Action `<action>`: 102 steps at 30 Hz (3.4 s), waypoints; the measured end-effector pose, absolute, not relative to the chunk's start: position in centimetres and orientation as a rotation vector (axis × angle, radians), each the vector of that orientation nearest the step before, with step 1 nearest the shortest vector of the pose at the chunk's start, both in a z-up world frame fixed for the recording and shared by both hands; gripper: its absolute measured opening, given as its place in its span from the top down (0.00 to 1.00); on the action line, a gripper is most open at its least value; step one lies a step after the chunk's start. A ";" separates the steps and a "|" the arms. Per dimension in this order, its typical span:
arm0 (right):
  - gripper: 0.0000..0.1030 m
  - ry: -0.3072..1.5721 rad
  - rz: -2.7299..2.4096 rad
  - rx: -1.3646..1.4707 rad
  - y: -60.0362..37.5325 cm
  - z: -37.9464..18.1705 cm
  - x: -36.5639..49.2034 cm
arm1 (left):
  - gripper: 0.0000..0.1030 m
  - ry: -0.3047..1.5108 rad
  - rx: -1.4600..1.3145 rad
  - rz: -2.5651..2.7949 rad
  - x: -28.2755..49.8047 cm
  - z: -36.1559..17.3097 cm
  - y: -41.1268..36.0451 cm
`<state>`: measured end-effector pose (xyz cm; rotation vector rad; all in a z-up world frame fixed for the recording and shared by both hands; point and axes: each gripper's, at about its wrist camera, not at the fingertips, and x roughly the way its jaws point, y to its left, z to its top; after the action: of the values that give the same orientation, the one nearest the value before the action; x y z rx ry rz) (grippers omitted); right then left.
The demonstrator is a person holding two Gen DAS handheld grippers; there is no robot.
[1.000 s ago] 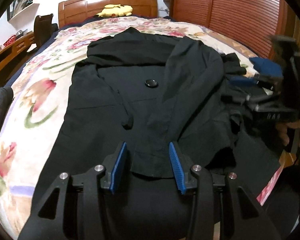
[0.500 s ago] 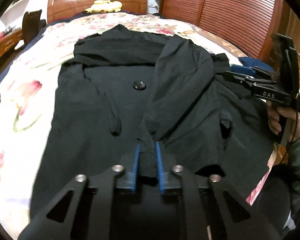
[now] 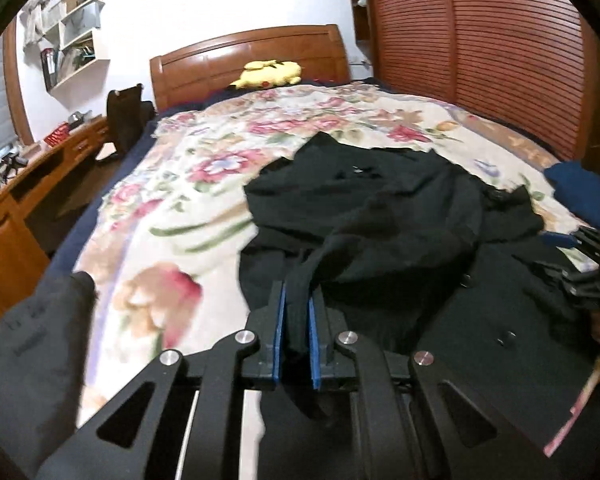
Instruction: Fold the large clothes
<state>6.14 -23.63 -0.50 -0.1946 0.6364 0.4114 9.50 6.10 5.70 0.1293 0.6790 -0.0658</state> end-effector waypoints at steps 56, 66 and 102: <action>0.33 0.685 0.398 -0.223 -22.8 -2.0 7.1 | 0.81 0.772 0.102 -0.154 3.4 -1.3 4.9; 0.33 0.628 0.380 -0.221 -24.1 -0.5 4.7 | 0.52 0.638 0.010 -0.113 -1.1 1.1 7.9; 0.23 0.779 0.251 -0.220 -34.0 -2.1 -3.9 | 0.48 0.745 -0.064 -0.045 -5.8 -4.2 10.9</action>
<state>-3.88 -34.03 -2.07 -0.2202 0.7793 0.2506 -5.78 10.90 -4.22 -0.0639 0.7449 -0.0448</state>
